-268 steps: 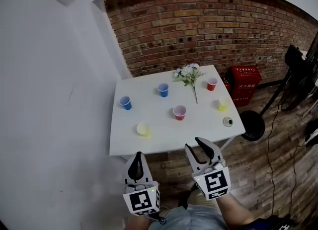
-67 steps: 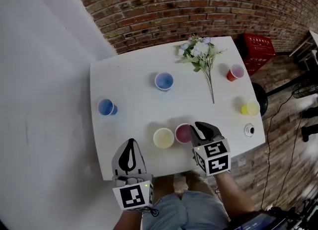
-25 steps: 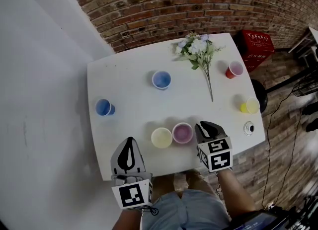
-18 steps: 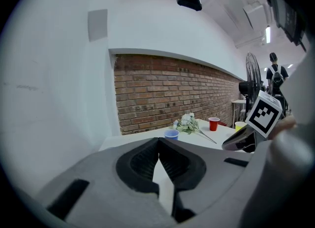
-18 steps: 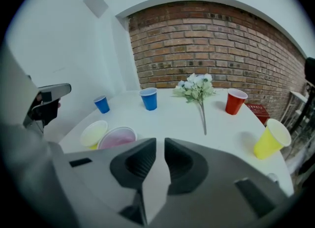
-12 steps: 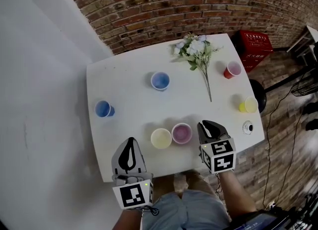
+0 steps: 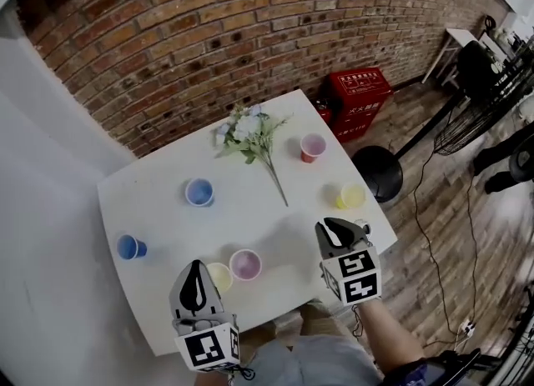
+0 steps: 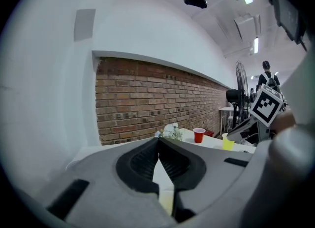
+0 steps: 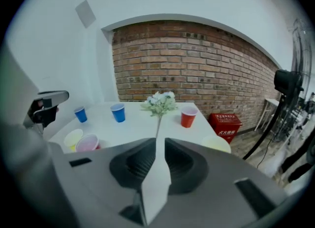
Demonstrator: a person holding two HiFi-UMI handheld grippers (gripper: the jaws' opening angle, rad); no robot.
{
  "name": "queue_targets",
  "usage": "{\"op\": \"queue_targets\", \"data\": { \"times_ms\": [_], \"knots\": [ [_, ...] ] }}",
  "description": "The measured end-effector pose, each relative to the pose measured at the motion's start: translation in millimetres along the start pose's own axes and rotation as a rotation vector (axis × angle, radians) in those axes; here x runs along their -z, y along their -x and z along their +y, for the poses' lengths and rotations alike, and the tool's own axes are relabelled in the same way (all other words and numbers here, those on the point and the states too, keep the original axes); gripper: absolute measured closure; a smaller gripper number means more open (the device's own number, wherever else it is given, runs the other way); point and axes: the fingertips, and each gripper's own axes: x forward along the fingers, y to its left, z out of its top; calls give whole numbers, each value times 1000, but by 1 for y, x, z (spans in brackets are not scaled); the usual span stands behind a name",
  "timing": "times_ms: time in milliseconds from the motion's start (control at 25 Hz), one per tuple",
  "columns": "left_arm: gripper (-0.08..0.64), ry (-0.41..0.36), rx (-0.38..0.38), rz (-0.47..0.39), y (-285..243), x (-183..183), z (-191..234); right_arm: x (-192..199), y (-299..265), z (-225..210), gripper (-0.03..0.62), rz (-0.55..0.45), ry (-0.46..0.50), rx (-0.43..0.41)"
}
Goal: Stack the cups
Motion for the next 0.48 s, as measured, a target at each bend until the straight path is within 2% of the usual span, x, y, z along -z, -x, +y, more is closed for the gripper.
{"op": "queue_targets", "data": {
  "times_ms": [280,480],
  "knots": [
    [551,2,-7,-37,-38,-21,-60,-17,20,-103,513,-50,10,78],
    [551,-6,-22,-22,-51,-19,-85,1,5,-142,486,-5,-21,63]
  ]
}}
